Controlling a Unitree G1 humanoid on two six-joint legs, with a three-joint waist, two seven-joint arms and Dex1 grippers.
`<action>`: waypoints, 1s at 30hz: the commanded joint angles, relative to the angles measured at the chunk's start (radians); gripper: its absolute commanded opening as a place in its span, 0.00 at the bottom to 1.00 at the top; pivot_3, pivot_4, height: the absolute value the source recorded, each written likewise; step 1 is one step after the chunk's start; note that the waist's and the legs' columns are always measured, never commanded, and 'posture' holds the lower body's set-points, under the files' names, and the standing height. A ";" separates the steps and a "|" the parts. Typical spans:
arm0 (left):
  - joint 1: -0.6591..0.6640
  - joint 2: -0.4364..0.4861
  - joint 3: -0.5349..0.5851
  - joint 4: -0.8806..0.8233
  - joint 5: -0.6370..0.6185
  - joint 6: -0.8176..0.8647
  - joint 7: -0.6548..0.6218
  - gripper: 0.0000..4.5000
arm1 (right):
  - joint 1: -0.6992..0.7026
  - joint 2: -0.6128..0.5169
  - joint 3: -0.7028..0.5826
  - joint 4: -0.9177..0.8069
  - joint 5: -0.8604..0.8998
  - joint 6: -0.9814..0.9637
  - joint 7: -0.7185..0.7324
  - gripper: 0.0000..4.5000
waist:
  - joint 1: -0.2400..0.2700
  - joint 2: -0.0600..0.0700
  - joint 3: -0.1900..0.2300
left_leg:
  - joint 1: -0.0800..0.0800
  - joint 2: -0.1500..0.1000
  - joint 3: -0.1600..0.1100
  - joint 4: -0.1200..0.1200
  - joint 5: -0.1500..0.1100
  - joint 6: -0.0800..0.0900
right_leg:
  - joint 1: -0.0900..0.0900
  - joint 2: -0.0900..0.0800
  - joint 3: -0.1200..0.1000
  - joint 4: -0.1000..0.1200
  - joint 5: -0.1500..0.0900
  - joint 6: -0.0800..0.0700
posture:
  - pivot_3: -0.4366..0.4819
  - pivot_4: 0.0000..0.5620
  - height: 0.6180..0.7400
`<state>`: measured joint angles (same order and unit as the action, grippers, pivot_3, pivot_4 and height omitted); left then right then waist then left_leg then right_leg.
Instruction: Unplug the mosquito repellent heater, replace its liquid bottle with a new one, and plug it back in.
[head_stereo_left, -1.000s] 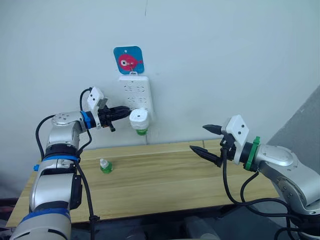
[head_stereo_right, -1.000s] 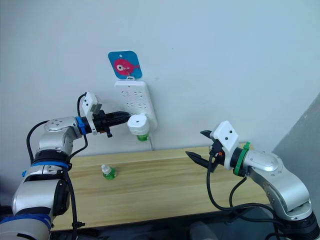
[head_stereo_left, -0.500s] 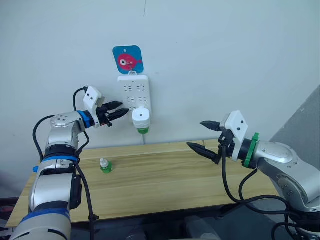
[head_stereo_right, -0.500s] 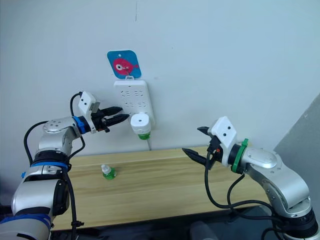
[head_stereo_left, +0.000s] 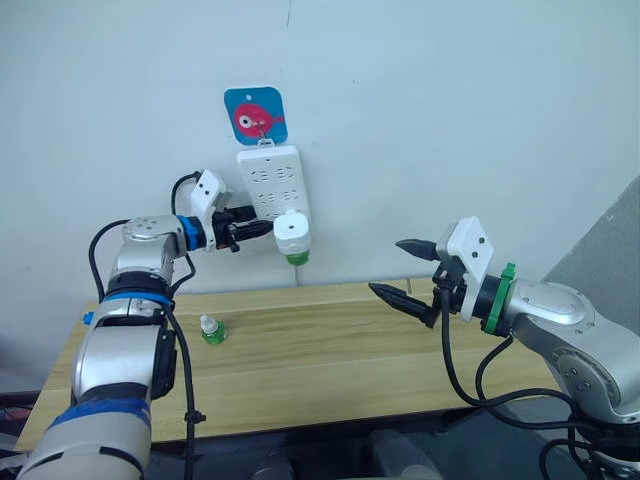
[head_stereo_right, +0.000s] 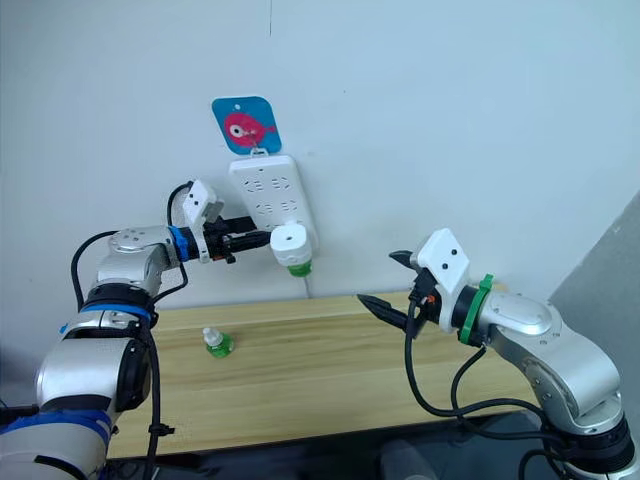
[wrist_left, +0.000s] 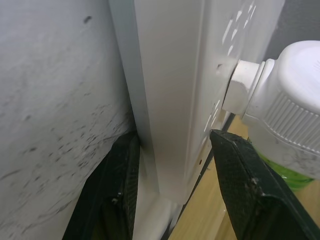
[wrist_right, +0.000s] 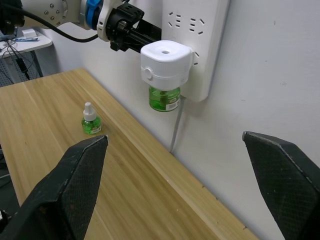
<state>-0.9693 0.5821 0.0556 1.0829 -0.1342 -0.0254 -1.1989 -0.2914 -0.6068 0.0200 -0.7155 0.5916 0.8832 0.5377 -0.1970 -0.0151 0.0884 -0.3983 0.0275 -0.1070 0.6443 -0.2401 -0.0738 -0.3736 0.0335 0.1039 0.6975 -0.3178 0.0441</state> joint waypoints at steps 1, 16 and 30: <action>-0.055 -0.003 0.000 -0.005 -0.006 0.009 -0.066 0.51 | -0.005 -0.002 -0.024 -0.045 0.019 -0.005 -0.010 1.00 | 0.000 0.000 0.005 | 0.000 0.000 0.000 0.000 0.000 0.000 | 0.000 0.000 0.000 0.000 0.000 0.000 | 0.22 0.14 0.94; -0.058 -0.023 0.038 -0.043 -0.036 0.078 -0.096 0.30 | -0.046 0.054 0.053 0.003 -0.018 -0.034 -0.056 1.00 | 0.002 0.000 0.008 | -0.001 0.000 -0.002 0.001 0.001 0.000 | 0.001 0.000 -0.002 0.000 0.000 0.000 | 0.23 0.13 0.94; -0.011 -0.030 0.056 -0.119 -0.054 0.114 -0.089 0.30 | -0.225 0.301 0.253 0.182 -0.246 -0.039 -0.278 1.00 | 0.004 0.000 0.008 | -0.001 -0.001 -0.004 0.001 0.001 0.000 | 0.000 -0.001 -0.003 0.001 0.000 0.000 | 0.25 0.12 0.94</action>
<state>-0.9653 0.5538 0.0879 1.0174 -0.1577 0.0934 -1.3056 -0.4880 -0.3265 0.2618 -0.5421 0.3934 0.8666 0.3044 -0.1934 -0.0150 0.0966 -0.3994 0.0269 -0.1109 0.6456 -0.2389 -0.0736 -0.3732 0.0325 0.1005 0.6986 -0.3177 0.0439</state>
